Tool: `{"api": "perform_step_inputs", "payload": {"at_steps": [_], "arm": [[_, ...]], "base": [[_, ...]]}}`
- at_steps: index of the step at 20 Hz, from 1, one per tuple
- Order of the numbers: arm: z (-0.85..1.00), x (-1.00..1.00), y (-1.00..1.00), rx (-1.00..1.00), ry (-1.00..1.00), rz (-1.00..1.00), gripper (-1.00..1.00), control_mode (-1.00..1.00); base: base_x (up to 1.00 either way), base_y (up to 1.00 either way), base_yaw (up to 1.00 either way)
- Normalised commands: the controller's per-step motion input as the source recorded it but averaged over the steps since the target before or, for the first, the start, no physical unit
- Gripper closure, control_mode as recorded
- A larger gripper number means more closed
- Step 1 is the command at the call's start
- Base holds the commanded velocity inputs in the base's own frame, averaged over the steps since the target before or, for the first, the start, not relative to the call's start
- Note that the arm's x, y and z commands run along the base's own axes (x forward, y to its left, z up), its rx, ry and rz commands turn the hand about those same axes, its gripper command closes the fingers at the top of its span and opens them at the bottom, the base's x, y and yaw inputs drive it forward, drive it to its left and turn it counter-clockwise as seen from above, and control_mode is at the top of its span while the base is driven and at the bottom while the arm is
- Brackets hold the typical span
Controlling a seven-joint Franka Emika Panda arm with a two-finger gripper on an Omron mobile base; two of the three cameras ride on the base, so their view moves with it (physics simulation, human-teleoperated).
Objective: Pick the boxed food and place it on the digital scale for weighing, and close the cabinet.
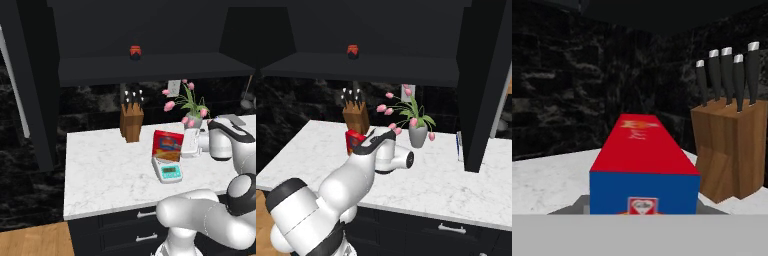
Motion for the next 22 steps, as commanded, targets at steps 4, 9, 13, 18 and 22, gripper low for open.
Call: {"api": "perform_step_inputs", "payload": {"at_steps": [4,9,13,18,22], "arm": [[0.0,0.0,0.19,-0.01,-0.03,0.0,-1.0,-1.0],[0.0,0.0,0.04,0.0,-0.02,0.0,-1.0,-1.0],[0.0,0.0,-0.08,0.0,0.0,0.0,-1.0,-1.0],[0.0,-0.05,-0.29,0.0,-0.02,0.0,-1.0,-1.0],[0.05,-0.16,-0.26,0.0,-0.08,0.0,-1.0,-1.0]], "base": [[0.0,0.0,0.0],[0.0,0.0,0.0],[0.0,0.0,0.0],[0.0,0.0,0.0],[0.0,0.0,0.0]]}}
